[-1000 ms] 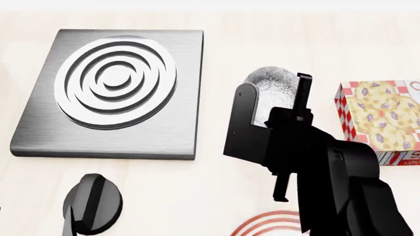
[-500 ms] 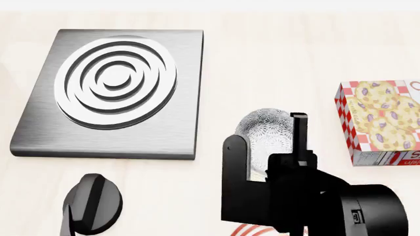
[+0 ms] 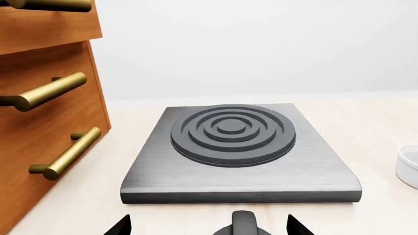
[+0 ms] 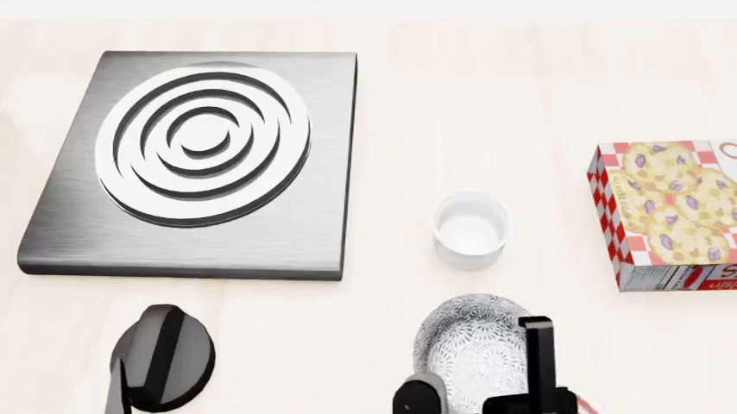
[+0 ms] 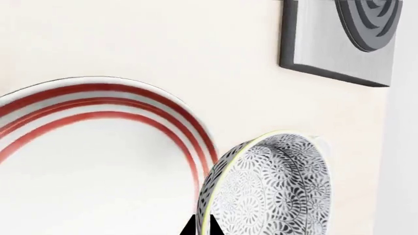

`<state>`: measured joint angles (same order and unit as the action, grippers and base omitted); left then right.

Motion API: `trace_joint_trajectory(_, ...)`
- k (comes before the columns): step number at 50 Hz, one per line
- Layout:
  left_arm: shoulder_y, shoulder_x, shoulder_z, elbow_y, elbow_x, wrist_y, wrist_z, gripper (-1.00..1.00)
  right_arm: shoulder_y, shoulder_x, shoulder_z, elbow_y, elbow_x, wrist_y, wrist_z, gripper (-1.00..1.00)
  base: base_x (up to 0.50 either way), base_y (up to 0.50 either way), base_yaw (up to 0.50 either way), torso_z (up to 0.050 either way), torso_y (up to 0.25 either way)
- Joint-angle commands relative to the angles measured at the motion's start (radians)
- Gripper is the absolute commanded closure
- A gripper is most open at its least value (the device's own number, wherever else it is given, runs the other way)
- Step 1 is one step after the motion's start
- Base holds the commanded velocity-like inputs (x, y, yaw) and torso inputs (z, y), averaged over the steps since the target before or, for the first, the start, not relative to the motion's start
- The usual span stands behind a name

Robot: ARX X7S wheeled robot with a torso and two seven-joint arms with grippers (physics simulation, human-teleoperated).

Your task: Pick the akita bowl on the ramekin and place it on the plate.

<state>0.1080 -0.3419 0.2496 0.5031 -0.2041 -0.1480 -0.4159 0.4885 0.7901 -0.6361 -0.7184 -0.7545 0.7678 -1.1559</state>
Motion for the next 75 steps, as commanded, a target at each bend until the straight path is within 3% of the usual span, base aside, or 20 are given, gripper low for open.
trace_joint_trajectory(1, -0.002, -0.002, 0.004, -0.001, 0.0, -0.001, -0.004, -1.0, -0.113, 0.069, 0.028, -0.13, -0.034, 0.057, -0.011, 1.0, 0.0, 0.0, 0.0, 0.0, 0.0)
trace_joint_trajectory(41, -0.003, -0.011, 0.012, 0.001, -0.007, 0.001, -0.016, -1.0, -0.331, 0.129, 0.063, -0.188, -0.024, 0.077, 0.094, 1.0, 0.0, 0.0, 0.0, 0.0, 0.0)
trace_joint_trajectory(75, -0.001, -0.02, 0.019, 0.007, -0.013, 0.002, -0.025, -1.0, -0.413, 0.103, 0.086, -0.111, 0.065, 0.014, 0.212, 1.0, 0.0, 0.0, 0.0, 0.0, 0.0)
